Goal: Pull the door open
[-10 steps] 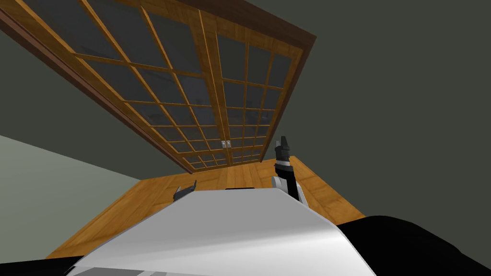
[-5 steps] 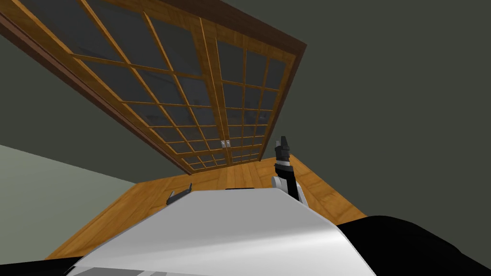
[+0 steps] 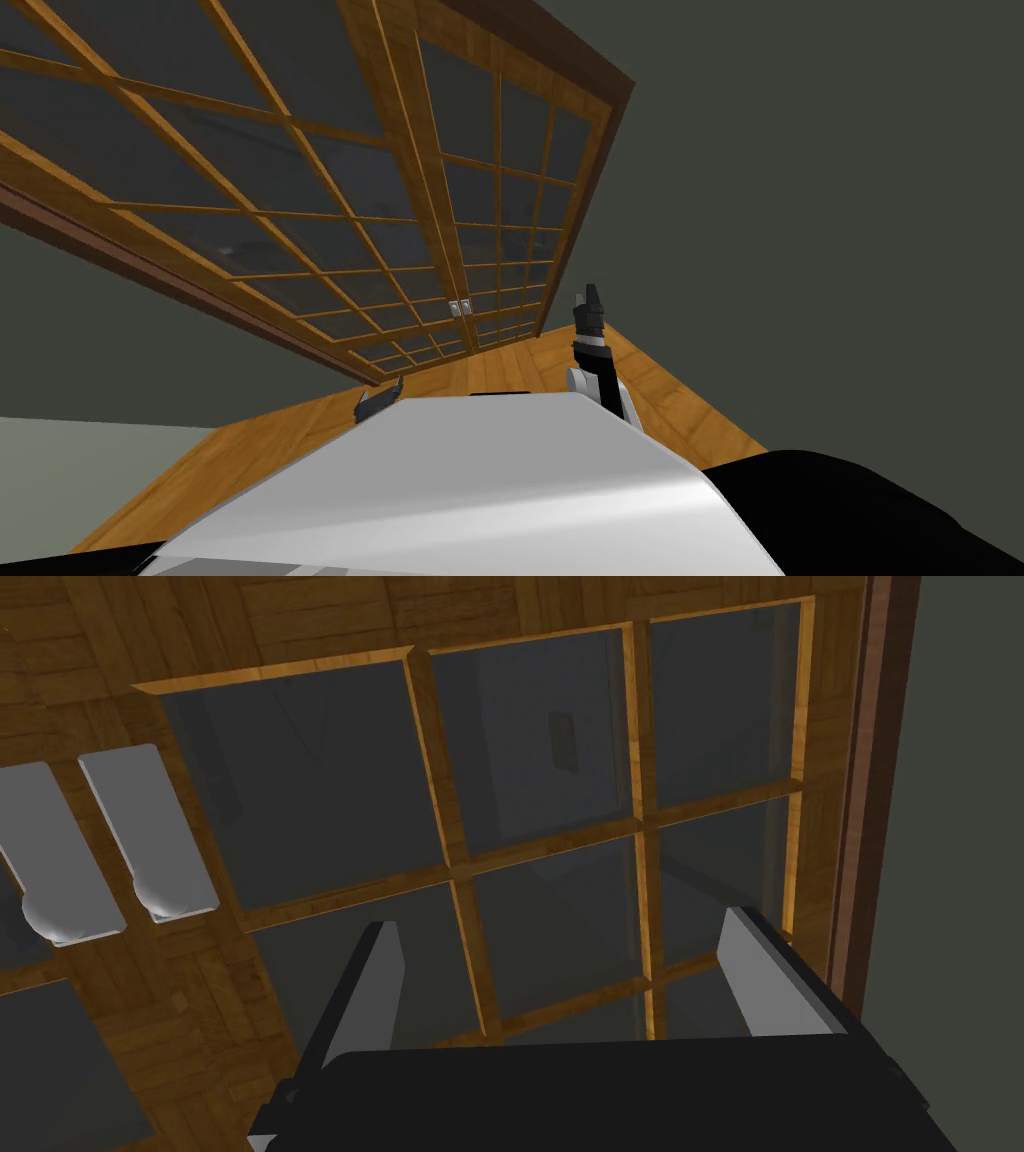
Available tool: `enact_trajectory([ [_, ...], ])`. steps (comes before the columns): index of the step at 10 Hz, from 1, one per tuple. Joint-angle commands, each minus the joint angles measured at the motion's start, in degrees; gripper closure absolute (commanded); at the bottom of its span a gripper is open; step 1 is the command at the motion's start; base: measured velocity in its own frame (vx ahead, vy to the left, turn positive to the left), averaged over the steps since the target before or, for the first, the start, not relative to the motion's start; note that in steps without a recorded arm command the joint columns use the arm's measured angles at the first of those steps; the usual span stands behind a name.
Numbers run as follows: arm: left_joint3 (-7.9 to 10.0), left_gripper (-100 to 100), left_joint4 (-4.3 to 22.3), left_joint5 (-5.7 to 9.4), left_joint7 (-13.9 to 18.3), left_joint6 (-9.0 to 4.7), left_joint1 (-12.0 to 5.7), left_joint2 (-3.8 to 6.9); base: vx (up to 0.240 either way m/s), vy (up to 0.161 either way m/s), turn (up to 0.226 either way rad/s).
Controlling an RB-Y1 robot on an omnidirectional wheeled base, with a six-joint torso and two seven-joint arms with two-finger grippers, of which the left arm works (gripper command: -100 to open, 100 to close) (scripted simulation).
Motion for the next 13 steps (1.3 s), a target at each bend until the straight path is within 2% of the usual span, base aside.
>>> enact_trajectory([
  [1, -0.18, -100, -0.62, -0.01, -0.18, 0.2, -1.08, -0.51, 0.182, 0.002, -0.108],
  [5, -1.26, -100, -1.26, -0.28, -0.48, -0.09, -4.96, -1.55, 0.208, 0.031, -0.147],
  [6, -1.39, -100, -1.34, -0.32, -0.5, -0.13, -5.34, -1.65, 0.188, 0.003, -0.08],
  [8, -2.08, -100, -1.76, -0.52, -0.58, -0.28, -7.21, -2.18, 0.19, 0.044, -0.132],
  [9, -2.08, -100, -1.76, -0.52, -0.58, -0.28, -7.21, -2.18, 0.123, 0.037, -0.04],
  [13, -3.67, -100, -2.73, -1.05, -0.64, -0.61, -10.77, -3.21, 0.175, 0.009, -0.091],
])
